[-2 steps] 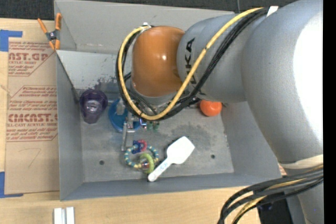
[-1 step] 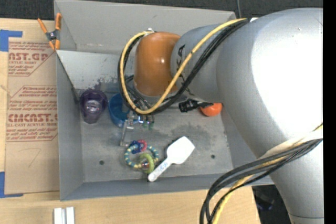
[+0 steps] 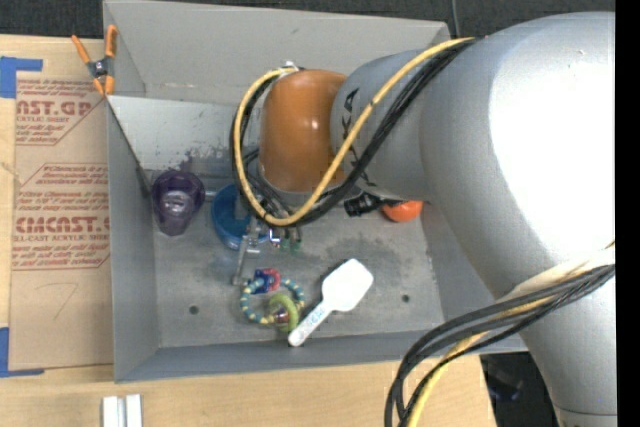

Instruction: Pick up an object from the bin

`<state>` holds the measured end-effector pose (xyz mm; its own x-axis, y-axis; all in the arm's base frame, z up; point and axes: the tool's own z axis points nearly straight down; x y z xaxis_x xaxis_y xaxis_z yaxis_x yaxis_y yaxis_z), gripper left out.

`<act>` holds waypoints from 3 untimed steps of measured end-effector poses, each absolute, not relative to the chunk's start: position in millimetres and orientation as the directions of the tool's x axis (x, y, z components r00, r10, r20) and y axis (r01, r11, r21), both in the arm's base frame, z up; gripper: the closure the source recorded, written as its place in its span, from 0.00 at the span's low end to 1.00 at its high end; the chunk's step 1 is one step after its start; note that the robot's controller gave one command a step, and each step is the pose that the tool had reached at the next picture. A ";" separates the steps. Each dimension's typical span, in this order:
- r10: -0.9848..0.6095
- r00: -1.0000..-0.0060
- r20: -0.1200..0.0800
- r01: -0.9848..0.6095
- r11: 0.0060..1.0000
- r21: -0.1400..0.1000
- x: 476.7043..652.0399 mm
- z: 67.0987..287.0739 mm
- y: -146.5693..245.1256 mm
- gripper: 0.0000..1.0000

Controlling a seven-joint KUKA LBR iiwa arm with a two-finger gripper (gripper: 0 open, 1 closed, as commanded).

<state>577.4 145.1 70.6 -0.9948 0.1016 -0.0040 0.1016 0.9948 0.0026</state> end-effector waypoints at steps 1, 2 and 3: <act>0.164 -0.986 0.004 0.164 0.987 0.002 588.6 68.2 148.9 0.00; 0.115 -0.993 -0.005 0.115 0.993 0.003 580.5 70.3 146.4 0.00; 0.163 -0.987 0.000 0.163 0.987 0.005 589.7 69.4 149.6 1.00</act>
Offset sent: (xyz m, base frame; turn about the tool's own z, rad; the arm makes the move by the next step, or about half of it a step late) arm 0.0001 0.0000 0.0000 0.0007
